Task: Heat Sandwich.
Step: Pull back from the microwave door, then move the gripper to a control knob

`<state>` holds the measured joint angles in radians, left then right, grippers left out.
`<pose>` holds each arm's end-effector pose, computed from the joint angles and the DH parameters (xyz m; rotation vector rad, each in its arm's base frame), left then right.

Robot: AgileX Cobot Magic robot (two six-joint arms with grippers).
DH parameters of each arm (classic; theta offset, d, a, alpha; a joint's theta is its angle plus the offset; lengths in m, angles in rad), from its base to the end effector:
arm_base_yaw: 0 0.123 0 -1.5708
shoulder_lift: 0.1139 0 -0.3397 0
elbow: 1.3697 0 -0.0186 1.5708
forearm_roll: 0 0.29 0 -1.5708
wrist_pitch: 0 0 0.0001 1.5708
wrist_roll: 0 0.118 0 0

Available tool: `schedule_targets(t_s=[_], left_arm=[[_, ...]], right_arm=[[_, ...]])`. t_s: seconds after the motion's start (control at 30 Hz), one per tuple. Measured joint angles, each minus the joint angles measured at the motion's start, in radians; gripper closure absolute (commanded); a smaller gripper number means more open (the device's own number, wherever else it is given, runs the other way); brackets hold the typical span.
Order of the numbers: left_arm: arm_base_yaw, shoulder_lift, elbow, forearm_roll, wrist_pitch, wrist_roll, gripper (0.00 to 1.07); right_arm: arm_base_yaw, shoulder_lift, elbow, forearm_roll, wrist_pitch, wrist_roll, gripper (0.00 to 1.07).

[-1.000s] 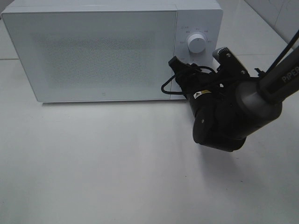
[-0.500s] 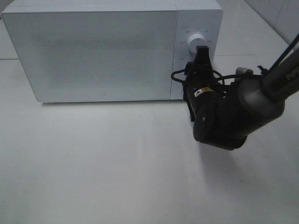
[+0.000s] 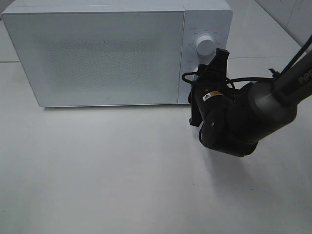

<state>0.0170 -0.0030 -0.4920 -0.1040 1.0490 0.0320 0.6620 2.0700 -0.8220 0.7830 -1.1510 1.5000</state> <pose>-0.0004 -0.0106 0.2829 0.0190 2.0344 -0.0936 0.3759 0.1966 0.1285 1.4788 1.1370 1.2710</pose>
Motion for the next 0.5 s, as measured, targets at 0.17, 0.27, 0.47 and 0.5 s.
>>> schedule_targets(t_s=[0.17, 0.27, 0.47, 0.5], left_arm=[[0.000, -0.001, 0.000, 0.000, 0.000, 0.000, 0.23], [0.000, -0.001, 0.000, 0.000, 0.000, 0.000, 0.23], [0.000, -0.001, 0.000, 0.000, 0.000, 0.000, 0.23], [0.000, -0.001, 0.000, 0.000, 0.000, 0.000, 0.23]], right_arm=[[0.000, 0.000, 0.000, 0.000, 0.000, -0.007, 1.07], [0.000, 0.000, 0.000, 0.000, 0.000, -0.007, 1.05], [0.000, 0.000, 0.000, -0.001, 0.000, -0.026, 0.74], [0.000, 0.000, 0.000, -0.001, 0.000, -0.033, 0.69]])
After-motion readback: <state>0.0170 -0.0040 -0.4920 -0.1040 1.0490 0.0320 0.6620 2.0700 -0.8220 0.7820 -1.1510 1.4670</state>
